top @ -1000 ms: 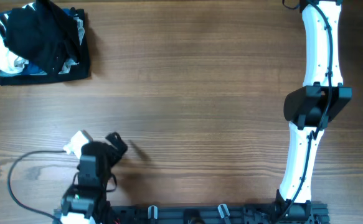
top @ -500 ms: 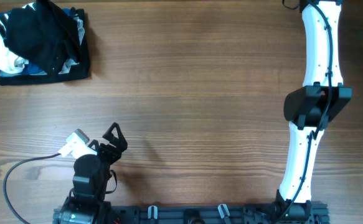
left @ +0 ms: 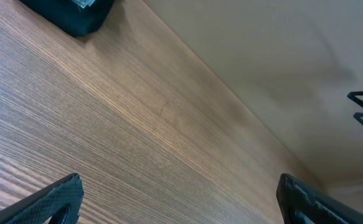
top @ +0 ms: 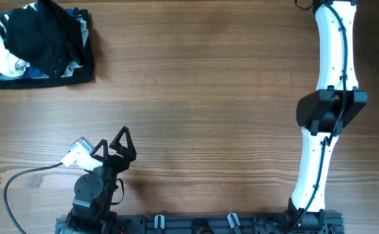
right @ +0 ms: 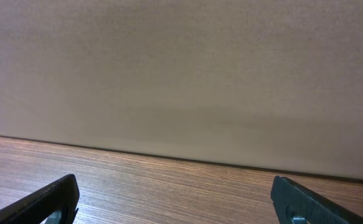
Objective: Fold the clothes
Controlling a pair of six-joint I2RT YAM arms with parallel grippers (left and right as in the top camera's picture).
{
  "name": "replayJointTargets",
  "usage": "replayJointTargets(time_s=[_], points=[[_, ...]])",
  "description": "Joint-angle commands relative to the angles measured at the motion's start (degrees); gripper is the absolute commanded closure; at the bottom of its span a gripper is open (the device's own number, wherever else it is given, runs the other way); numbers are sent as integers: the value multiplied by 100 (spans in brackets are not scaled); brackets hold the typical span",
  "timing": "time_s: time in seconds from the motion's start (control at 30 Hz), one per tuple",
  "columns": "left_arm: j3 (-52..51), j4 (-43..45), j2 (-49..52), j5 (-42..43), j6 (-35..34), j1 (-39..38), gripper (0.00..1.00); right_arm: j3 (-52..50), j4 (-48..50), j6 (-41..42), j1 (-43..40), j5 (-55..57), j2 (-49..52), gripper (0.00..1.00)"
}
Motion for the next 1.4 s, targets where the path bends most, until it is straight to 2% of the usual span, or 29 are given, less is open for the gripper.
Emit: replayJointTargets(time_s=[0.0, 0.3, 0.5, 0.87, 1.0, 1.13, 1.27, 1.37], points=[[-26, 22, -63, -33, -9, -37, 0, 87, 11, 66, 15, 33, -199, 0], [-26, 20, -61, -33, -9, -52, 0, 87, 11, 66, 20, 33, -201, 0], [-26, 20, -59, -33, -9, -52, 0, 87, -245, 63, 37, 33, -560, 0], [-26, 20, -59, -33, -9, -52, 0, 85, -1309, 66, 42, 33, -2347, 0], [-26, 20, -59, -33, -9, -52, 0, -122, -1266, 61, 42, 76, -3272, 0], [-26, 20, -59, -33, -9, -52, 0, -1202, -619, 61, 42, 101, -4415, 0], [-26, 20, -59, -33, -9, -52, 0, -3292, 601, 63, 42, 101, -5888, 0], [-26, 20, -59, -33, -9, -52, 0, -5226, 1902, 63, 39, 131, -7064, 0]])
